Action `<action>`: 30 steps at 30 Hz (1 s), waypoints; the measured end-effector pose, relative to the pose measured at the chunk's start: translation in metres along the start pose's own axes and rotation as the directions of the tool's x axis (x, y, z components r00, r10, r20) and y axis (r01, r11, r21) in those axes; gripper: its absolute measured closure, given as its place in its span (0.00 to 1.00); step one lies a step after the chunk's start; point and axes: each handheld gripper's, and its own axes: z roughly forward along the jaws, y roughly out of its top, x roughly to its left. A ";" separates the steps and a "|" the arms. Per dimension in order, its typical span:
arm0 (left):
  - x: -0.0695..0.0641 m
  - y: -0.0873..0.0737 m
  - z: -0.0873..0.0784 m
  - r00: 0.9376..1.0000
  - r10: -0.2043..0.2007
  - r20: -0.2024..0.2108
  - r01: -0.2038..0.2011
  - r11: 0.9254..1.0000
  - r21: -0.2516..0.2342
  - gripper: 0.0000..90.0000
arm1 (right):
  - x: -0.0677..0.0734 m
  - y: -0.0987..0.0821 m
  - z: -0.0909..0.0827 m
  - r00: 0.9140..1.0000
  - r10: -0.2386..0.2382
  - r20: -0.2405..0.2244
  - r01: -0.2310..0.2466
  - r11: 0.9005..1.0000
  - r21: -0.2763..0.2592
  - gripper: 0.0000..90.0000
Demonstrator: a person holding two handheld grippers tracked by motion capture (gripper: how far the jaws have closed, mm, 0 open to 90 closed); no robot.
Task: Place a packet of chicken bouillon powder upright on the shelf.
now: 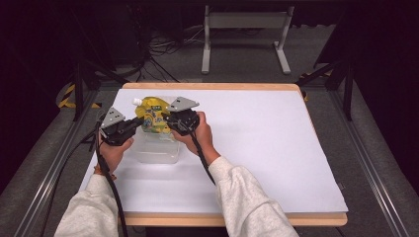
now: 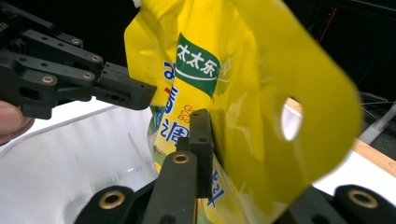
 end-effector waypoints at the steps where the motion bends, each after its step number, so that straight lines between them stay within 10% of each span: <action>1: 0.000 0.000 0.000 1.000 -0.002 -0.004 0.002 1.000 -0.002 0.97 | 0.000 0.000 0.000 1.000 -0.002 0.001 0.002 1.000 0.000 0.90; 30: -0.004 0.004 -0.016 0.998 0.004 -0.067 -0.006 1.000 -0.024 0.92 | -0.013 -0.006 -0.031 0.999 -0.022 0.040 0.022 1.000 0.012 0.84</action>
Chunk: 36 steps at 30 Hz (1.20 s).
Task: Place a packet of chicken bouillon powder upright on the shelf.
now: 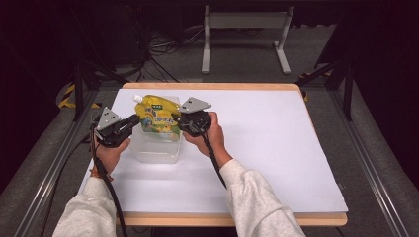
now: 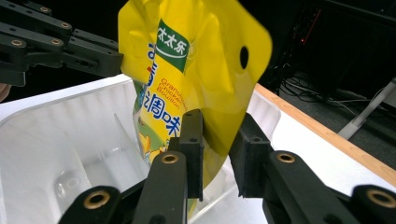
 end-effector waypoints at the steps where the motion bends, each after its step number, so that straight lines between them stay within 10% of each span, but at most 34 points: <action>1: 0.000 0.000 -0.001 1.000 0.000 0.001 0.000 1.000 -0.002 0.92 | 0.000 0.001 -0.001 1.000 -0.003 0.003 0.003 1.000 0.001 0.84; 21: -0.020 0.008 -0.012 0.999 0.041 0.014 -0.041 0.999 -0.011 0.86 | -0.010 0.007 -0.030 0.999 -0.037 0.029 0.037 0.999 0.003 0.85; 36: -0.049 0.012 -0.011 0.991 0.131 0.017 -0.131 0.991 0.024 0.63 | -0.015 0.004 -0.056 0.991 -0.124 0.050 0.122 0.992 0.036 0.81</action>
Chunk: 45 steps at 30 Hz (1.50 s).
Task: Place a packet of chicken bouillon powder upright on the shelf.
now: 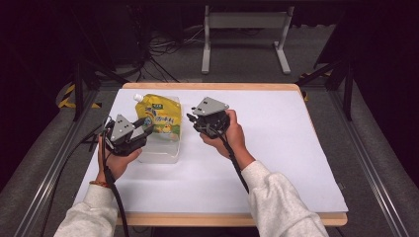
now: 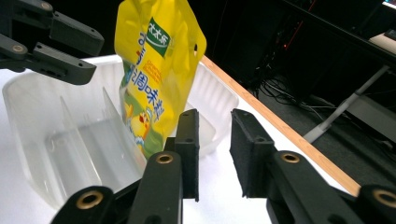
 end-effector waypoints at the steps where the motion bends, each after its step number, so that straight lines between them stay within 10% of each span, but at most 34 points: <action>1: -0.005 0.000 0.000 1.000 0.005 0.003 -0.005 1.000 0.007 0.60 | -0.001 -0.001 -0.002 1.000 -0.007 0.000 0.007 1.000 0.005 0.80; 21: -0.040 -0.005 -0.009 0.999 0.046 0.007 -0.046 0.998 0.039 0.31 | -0.031 -0.037 -0.021 0.999 0.015 0.046 -0.019 0.995 0.099 0.62; 45: -0.076 -0.003 -0.003 0.987 0.051 0.155 -0.059 0.997 0.045 0.10 | -0.061 -0.089 -0.068 0.994 0.016 0.107 -0.034 0.985 0.170 0.48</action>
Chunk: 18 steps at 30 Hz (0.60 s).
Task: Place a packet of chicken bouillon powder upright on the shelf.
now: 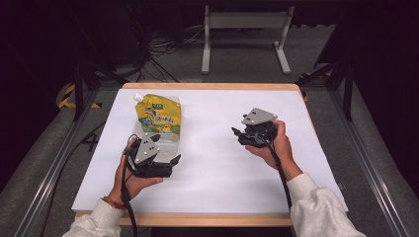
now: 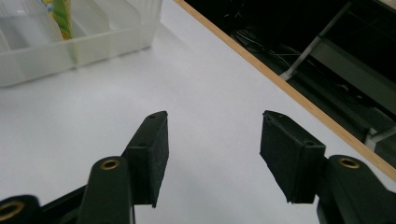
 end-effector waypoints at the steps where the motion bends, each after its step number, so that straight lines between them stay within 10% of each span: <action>1: -0.002 0.000 0.000 1.000 0.010 -0.003 -0.010 1.000 0.002 0.10 | -0.002 -0.003 -0.002 1.000 0.002 0.002 -0.002 1.000 0.002 0.47; 18: -0.031 -0.006 0.005 0.995 0.040 0.094 -0.045 0.998 0.052 0.08 | -0.024 -0.047 -0.038 1.000 0.022 0.017 -0.023 0.999 0.035 0.36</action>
